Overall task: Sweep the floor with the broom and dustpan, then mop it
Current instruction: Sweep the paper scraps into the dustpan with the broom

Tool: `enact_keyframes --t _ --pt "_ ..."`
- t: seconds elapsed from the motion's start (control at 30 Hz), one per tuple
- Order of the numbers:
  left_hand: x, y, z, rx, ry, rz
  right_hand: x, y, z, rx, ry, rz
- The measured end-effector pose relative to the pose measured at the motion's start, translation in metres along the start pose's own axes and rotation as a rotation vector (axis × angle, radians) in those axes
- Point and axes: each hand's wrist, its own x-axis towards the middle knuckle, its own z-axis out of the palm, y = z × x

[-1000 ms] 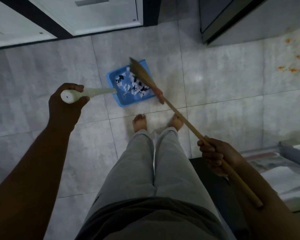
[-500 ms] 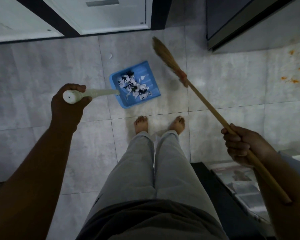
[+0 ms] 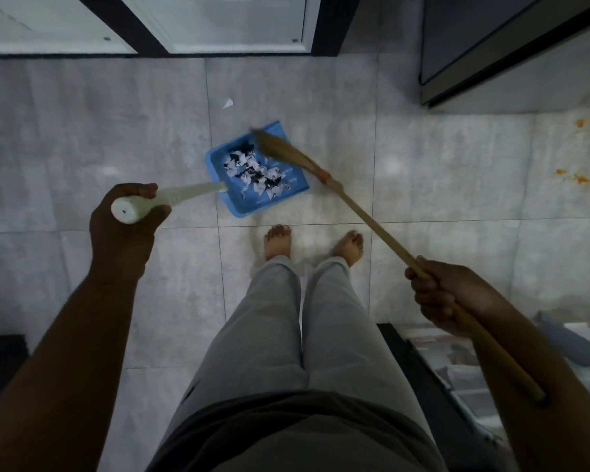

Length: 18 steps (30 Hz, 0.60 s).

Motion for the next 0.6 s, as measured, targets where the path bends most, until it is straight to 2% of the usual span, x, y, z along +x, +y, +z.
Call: enact_keyframes --t 0.1,0.27,0.47,0.6 --pt "-0.005 -0.004 -0.008 -0.066 0.029 -0.028 -0.021 -0.011 0.002 -0.040 -0.014 -0.014" --pt "-0.019 -0.017 -0.034 -0.190 0.143 -0.094 -0.018 -0.060 0.033 -0.129 0.079 -0.117" --pt "-0.040 -0.036 -0.071 -0.346 0.350 -0.220 0.037 -0.116 0.119 -0.298 0.096 -0.186" --pt "-0.050 -0.047 -0.086 -0.436 0.468 -0.268 0.082 -0.121 0.178 -0.449 0.197 -0.197"
